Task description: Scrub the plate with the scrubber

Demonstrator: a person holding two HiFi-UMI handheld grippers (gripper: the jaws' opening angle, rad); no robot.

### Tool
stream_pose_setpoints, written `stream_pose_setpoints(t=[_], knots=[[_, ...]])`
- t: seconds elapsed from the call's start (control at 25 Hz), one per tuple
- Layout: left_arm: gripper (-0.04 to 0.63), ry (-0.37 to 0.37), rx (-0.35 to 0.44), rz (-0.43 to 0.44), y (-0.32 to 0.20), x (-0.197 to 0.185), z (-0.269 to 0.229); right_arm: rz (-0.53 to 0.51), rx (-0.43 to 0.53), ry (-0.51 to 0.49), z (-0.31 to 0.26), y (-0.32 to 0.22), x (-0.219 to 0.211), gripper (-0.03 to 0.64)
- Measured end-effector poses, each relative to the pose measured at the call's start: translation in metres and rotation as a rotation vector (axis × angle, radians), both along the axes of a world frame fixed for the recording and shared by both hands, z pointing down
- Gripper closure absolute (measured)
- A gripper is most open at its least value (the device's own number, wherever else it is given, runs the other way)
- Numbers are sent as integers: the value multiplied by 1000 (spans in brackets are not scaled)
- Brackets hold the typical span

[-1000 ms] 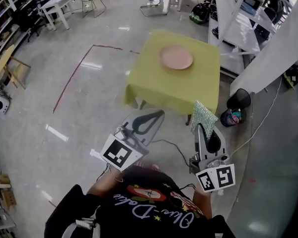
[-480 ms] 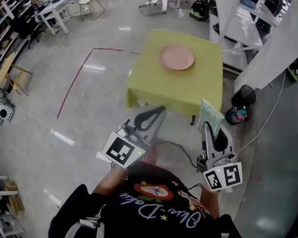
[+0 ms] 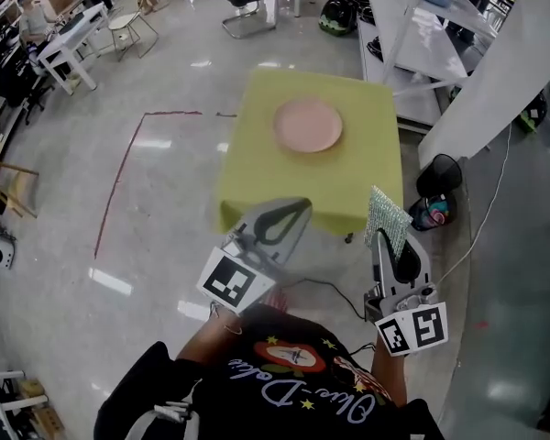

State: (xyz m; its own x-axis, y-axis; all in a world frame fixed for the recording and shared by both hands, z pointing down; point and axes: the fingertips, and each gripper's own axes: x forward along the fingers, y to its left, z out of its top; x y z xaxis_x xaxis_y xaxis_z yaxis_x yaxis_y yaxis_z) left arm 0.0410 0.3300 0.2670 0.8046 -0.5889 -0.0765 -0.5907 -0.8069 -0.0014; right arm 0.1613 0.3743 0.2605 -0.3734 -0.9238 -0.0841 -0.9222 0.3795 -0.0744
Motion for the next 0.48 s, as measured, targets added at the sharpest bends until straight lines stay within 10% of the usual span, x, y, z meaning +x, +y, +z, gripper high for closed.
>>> stream_pose_setpoints(t=[0.48], knots=[[594, 4, -4, 6, -133, -42, -3, 26, -20, -6, -4, -129, -38, 548]])
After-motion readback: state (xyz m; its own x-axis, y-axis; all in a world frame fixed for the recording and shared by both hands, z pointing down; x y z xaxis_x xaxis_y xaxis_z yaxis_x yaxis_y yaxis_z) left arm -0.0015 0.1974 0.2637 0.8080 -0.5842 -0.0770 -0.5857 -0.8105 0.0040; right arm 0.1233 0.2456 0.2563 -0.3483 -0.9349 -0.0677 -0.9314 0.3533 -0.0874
